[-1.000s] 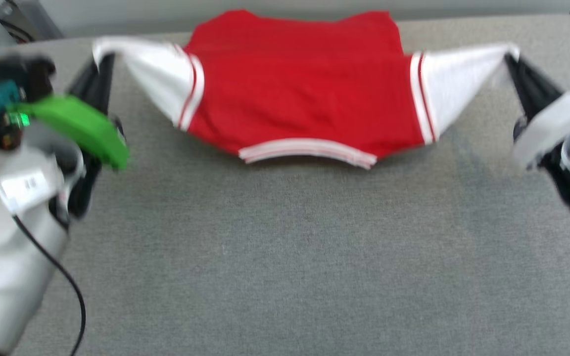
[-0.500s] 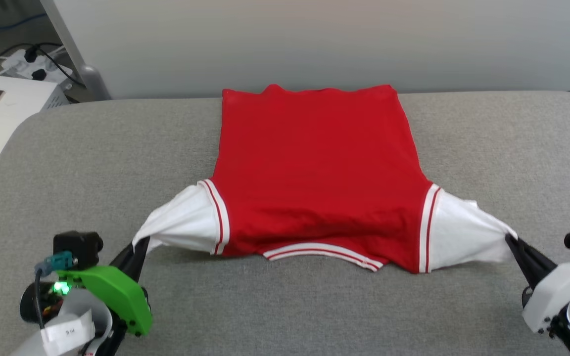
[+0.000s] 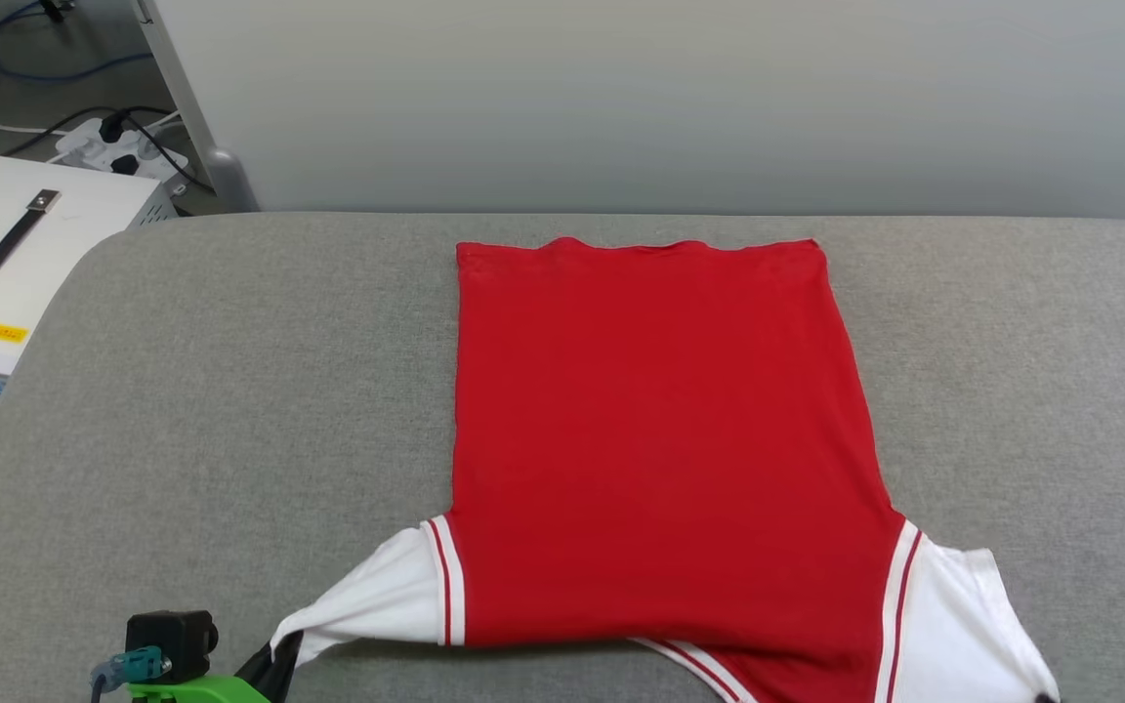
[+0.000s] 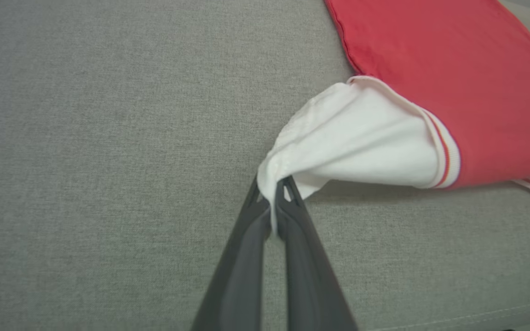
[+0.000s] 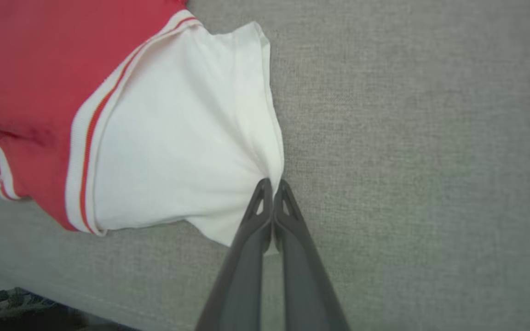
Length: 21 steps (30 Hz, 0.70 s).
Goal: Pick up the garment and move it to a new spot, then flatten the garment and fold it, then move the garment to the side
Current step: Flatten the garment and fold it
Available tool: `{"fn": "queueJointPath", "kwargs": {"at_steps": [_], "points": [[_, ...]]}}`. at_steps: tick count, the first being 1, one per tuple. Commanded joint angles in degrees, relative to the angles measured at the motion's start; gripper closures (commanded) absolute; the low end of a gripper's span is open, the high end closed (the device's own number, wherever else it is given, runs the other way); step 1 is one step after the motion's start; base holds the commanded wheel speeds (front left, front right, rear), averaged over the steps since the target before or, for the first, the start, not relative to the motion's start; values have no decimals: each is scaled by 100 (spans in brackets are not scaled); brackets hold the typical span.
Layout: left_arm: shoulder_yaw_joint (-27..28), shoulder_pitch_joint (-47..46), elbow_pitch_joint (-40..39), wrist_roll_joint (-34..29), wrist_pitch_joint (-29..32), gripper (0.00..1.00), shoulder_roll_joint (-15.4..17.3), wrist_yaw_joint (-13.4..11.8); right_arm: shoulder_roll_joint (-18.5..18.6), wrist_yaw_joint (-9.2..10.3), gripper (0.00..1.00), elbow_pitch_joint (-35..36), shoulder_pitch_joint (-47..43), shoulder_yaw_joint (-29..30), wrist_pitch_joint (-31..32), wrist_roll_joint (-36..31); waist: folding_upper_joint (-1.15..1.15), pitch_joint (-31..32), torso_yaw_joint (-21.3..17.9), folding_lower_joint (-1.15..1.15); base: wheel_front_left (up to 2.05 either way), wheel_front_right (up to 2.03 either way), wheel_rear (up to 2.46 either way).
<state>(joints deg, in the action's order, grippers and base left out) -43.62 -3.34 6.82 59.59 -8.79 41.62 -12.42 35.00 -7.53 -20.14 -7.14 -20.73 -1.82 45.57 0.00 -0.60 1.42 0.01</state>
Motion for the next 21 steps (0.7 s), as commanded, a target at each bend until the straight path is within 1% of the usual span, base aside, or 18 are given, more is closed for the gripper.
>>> {"fn": "queueJointPath", "kwargs": {"at_steps": [1,4,7,8,9,11,15,21], "points": [[16,71,-23,13,-51,100,21,-67,-29,4,100,75,-188,48,190,-50,0,-63,26,-1,0,0,0],[-12,57,-33,-2,-51,100,-24,-71,-91,4,100,218,-391,150,541,-123,0,-116,30,-1,0,0,0],[-37,10,-35,-49,-63,100,-54,-68,-175,4,100,358,-396,317,719,-217,0,-154,17,-1,0,0,0],[-44,-16,-36,-68,-70,100,-67,-68,-204,4,91,427,-370,376,775,-260,0,-168,12,-1,0,0,0],[-51,-40,-42,-85,-73,100,-77,-61,-226,4,57,485,-339,434,805,-298,0,-183,11,-1,0,0,0],[-62,-120,-65,-147,-96,100,-97,-48,-242,4,0,640,-257,536,909,-392,0,-240,19,-1,0,0,0],[-81,-317,-141,-275,-144,100,-168,-22,-213,4,0,1058,-4,832,1041,-529,0,-399,89,-1,0,0,0],[-73,-760,-366,-630,-267,100,-330,-153,-161,4,0,1794,855,1828,1011,-795,0,-886,347,-1,0,0,0]]}}
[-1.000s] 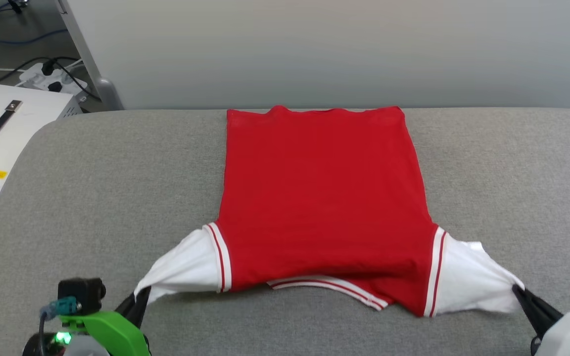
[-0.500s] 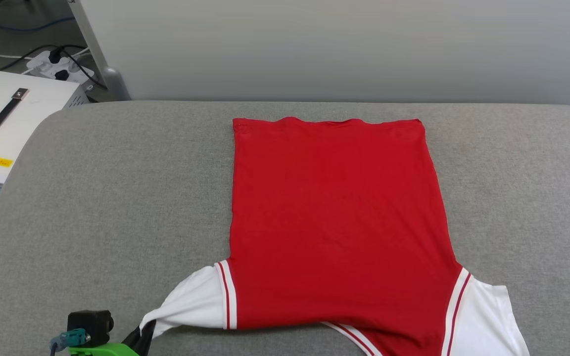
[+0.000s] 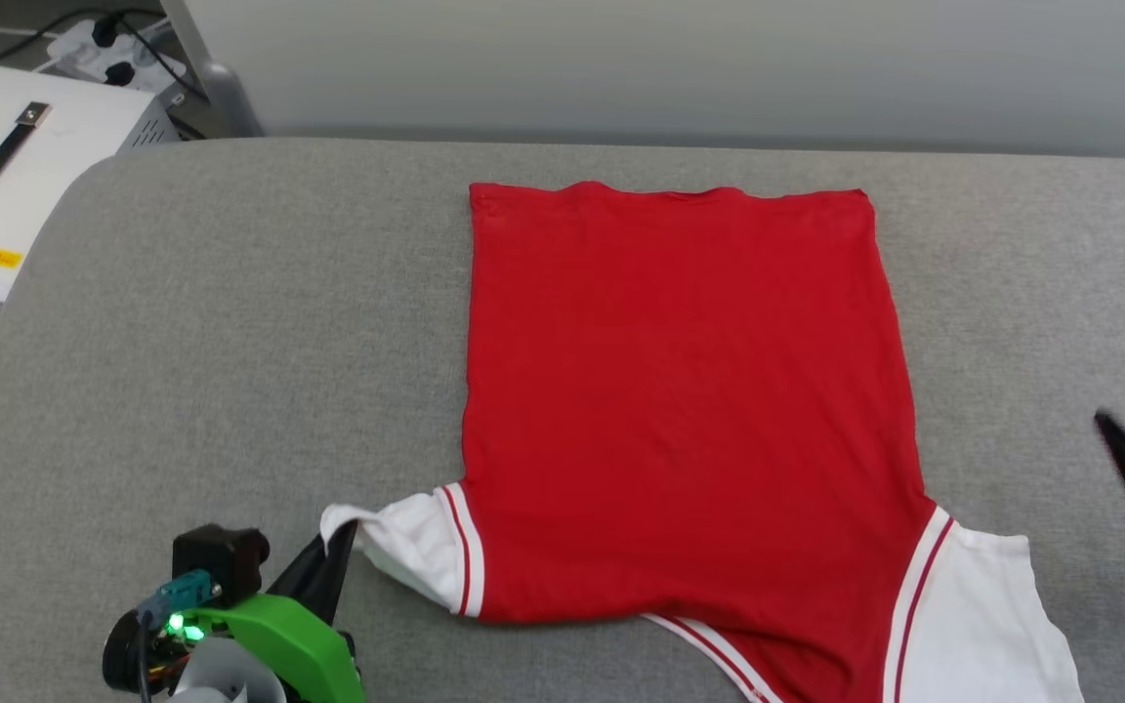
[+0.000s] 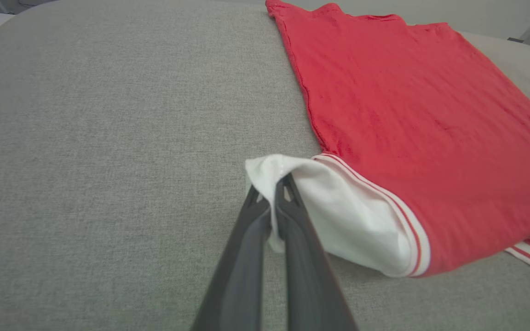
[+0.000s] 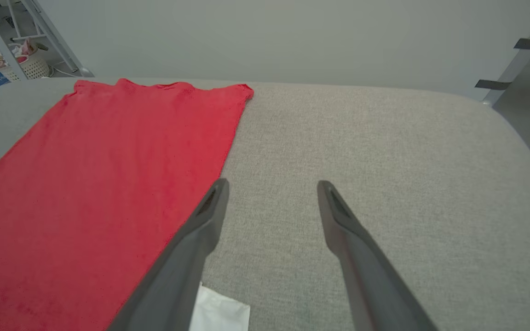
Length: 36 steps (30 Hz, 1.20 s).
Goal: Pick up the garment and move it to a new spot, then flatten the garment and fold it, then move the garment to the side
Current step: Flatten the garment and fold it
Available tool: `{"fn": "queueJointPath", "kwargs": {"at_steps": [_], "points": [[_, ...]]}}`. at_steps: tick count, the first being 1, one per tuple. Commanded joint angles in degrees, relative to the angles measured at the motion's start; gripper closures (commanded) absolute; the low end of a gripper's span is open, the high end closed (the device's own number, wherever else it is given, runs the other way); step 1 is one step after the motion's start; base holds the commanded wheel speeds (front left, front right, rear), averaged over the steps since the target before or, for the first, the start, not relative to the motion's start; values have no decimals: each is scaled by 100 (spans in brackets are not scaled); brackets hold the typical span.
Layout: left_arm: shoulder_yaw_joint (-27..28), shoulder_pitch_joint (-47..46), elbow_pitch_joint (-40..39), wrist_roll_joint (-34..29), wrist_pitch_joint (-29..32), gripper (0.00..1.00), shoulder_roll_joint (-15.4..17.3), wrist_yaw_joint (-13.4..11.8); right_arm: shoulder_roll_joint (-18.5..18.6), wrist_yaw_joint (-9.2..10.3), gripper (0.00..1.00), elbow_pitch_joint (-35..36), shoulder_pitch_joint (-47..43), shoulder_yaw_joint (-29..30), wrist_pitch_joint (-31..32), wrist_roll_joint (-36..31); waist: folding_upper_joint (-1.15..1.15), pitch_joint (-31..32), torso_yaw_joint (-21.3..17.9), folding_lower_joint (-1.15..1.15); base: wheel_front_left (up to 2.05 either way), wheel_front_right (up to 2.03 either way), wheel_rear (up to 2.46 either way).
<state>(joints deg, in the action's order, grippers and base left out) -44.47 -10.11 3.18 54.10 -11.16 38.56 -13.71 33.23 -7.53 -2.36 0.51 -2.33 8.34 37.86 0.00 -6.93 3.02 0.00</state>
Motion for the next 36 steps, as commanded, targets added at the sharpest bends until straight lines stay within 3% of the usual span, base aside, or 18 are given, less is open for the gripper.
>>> {"fn": "queueJointPath", "kwargs": {"at_steps": [1,6,15,20,28,36], "points": [[17,-170,-46,-143,-53,100,-62,-46,39,4,0,145,317,154,55,-100,0,-375,248,0,0,0,0],[63,-564,-227,-404,-179,100,-292,-88,176,4,0,340,1578,508,845,-297,0,-902,556,0,0,0,0],[133,-1039,-395,-807,-320,100,-684,-96,508,4,0,-720,4192,-277,3850,0,0,-1788,1016,0,0,0,0],[227,-1247,-495,-995,-355,100,-833,-64,433,4,0,-1448,5319,-498,5012,-127,0,-2220,1259,0,0,0,0],[423,-1453,-715,-1282,-379,100,-1106,-1,309,4,0,-2292,6281,-755,5551,-818,0,-2862,1530,0,0,0,0],[510,-1439,-661,-1497,-383,100,-1299,140,143,4,0,-2898,6035,-885,5458,-869,0,-3007,1573,0,0,0,0]]}}
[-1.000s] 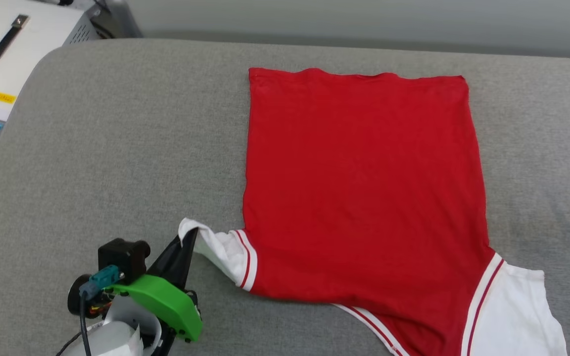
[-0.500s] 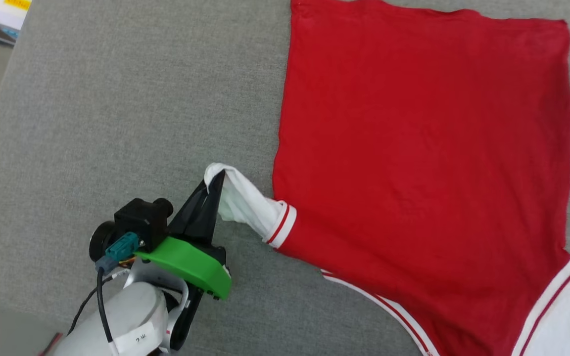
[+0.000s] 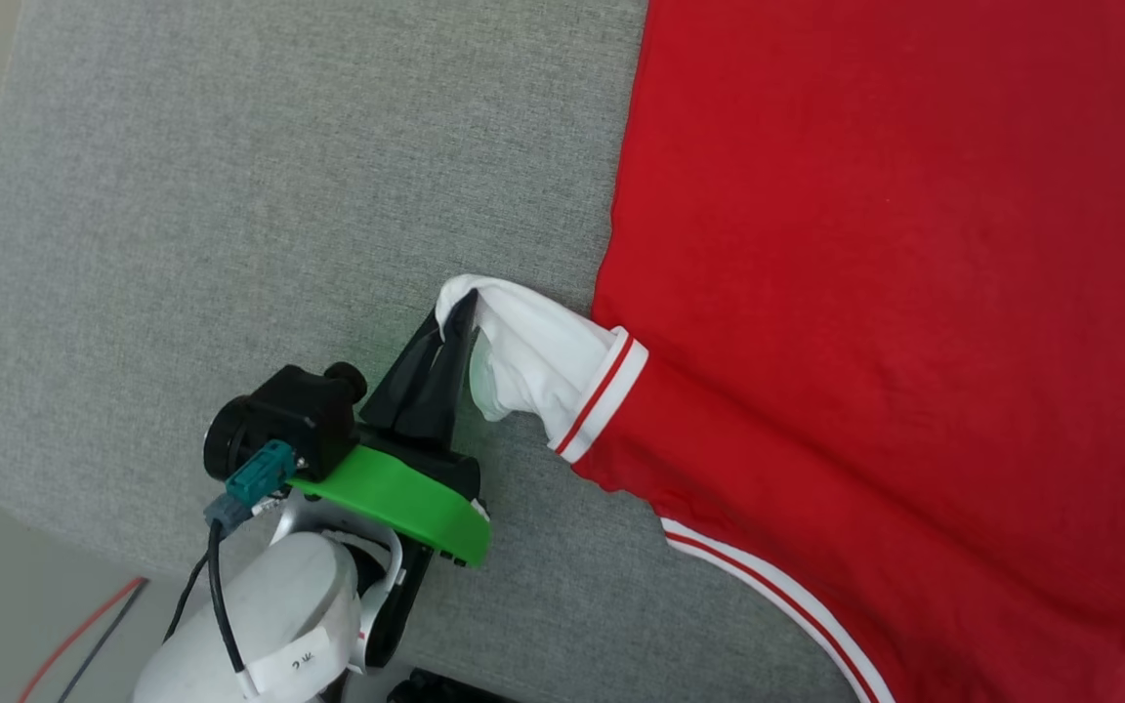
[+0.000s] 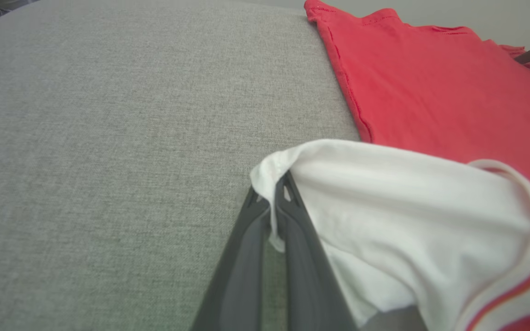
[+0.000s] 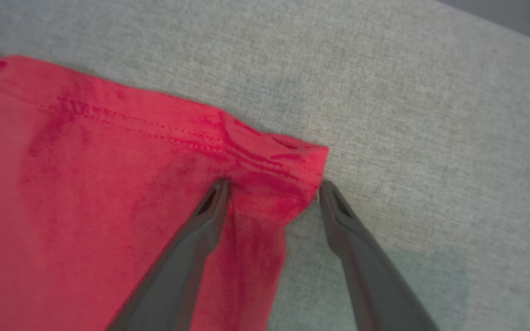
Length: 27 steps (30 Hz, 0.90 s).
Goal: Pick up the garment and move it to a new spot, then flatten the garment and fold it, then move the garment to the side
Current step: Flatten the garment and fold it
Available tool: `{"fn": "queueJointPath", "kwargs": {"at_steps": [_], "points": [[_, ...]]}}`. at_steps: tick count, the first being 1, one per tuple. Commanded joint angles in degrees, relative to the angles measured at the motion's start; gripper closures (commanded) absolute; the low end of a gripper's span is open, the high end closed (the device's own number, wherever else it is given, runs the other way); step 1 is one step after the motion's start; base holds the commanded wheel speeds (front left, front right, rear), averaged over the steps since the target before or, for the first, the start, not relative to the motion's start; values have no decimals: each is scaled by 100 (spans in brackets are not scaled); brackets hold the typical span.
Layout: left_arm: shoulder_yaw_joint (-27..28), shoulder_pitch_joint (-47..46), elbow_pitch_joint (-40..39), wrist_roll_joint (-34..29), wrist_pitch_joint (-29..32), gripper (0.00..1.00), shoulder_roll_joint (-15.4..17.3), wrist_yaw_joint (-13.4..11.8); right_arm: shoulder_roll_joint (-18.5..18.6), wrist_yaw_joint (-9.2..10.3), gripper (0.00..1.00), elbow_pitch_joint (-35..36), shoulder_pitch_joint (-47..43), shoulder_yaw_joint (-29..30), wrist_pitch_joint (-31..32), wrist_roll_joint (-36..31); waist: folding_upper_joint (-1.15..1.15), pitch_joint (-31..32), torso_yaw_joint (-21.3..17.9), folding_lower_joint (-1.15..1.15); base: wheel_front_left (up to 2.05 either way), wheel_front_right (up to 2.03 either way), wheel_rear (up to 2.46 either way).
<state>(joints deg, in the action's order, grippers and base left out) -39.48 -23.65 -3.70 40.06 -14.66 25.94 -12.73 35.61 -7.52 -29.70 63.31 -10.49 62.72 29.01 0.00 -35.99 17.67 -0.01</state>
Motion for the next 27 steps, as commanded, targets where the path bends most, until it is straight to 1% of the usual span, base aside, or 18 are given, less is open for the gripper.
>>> {"fn": "queueJointPath", "kwargs": {"at_steps": [1,3,4,5,9,15,19,24,27], "points": [[-5,-81,56,-102,-32,100,-56,64,-101,3,0,-207,-283,-38,8,55,0,-89,109,1,0,0,0],[-7,-79,137,-127,-33,100,-109,103,-19,3,0,-243,-394,-73,-9,81,0,-33,115,1,0,0,0],[-3,-73,175,-143,-33,100,-127,116,28,3,98,-227,-422,-90,-51,101,0,4,110,1,0,0,0],[3,-63,202,-150,-33,100,-140,126,54,3,100,-211,-430,-95,-95,126,0,38,101,1,0,0,0],[29,20,331,-154,-33,100,-171,175,104,3,100,-51,-349,-215,-477,212,0,239,13,1,0,0,0],[108,276,591,-122,-33,100,-99,188,156,3,100,92,-386,-518,-1104,449,0,811,-239,1,0,0,0],[126,494,660,-98,-32,100,3,150,389,3,100,320,-700,-784,-1573,810,0,1256,-424,1,0,0,0],[183,807,614,0,15,100,161,27,931,3,100,898,-1548,-1206,-2082,1293,0,1762,-699,1,0,0,0],[224,1010,605,76,55,100,284,-35,1208,3,100,1221,-2102,-1312,-2333,1545,0,2000,-903,1,0,0,0]]}}
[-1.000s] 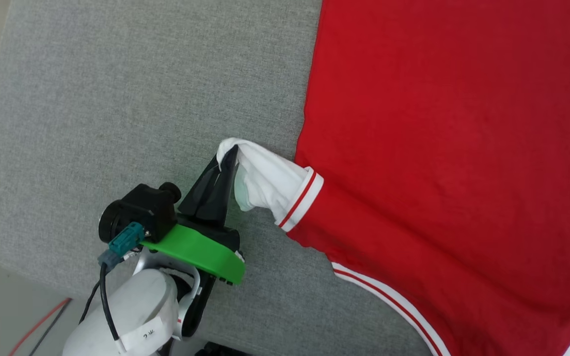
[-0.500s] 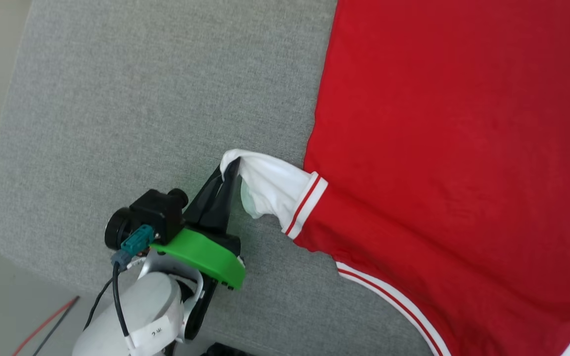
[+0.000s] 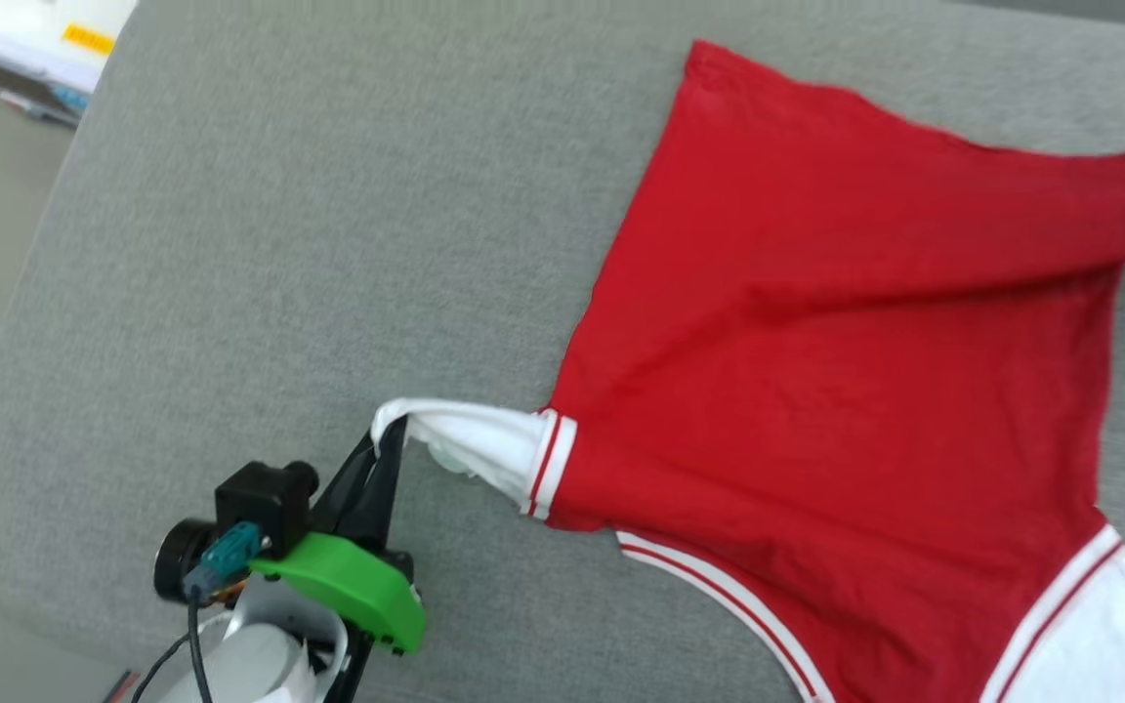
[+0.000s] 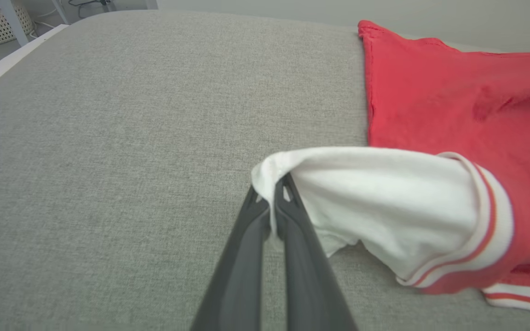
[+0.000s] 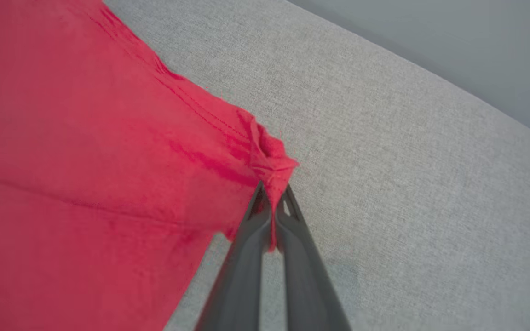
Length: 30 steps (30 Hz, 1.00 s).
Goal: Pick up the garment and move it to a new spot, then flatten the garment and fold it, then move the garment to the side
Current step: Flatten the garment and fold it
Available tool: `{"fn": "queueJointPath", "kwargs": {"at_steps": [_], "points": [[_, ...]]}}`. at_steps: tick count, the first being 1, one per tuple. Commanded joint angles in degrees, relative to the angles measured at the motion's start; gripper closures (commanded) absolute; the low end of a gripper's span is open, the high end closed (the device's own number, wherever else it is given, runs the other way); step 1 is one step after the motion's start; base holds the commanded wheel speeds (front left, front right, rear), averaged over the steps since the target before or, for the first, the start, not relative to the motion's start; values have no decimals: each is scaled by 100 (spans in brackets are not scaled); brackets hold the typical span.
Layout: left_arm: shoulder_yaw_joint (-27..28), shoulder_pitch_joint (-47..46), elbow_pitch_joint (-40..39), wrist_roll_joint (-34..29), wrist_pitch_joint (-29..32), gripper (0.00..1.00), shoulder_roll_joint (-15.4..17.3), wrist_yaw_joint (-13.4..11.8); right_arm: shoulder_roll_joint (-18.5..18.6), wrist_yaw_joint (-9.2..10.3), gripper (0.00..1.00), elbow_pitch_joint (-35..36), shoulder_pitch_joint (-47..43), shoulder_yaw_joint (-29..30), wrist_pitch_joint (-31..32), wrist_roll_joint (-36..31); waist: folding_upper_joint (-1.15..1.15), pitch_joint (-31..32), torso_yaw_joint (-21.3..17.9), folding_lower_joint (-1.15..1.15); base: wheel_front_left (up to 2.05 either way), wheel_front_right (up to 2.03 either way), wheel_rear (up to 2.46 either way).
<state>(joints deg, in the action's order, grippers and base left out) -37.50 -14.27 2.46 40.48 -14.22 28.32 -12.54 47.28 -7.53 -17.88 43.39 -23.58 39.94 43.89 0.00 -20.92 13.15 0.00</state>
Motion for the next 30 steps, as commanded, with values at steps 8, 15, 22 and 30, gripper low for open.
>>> {"fn": "queueJointPath", "kwargs": {"at_steps": [8,15,22,30], "points": [[61,442,-77,165,76,100,216,-167,454,4,100,552,-1773,519,-576,503,0,906,-808,0,0,0,0],[90,667,-156,225,90,100,312,-270,300,4,100,901,-3539,1417,-872,635,0,1098,-995,0,0,0,0],[106,754,-226,238,105,100,391,-333,-355,4,100,1329,-5214,2300,-664,569,0,1163,-1036,0,0,0,0],[64,694,-239,216,141,100,395,-331,-1335,4,100,1194,-6037,2468,-285,343,0,1118,-968,0,0,0,0]]}}
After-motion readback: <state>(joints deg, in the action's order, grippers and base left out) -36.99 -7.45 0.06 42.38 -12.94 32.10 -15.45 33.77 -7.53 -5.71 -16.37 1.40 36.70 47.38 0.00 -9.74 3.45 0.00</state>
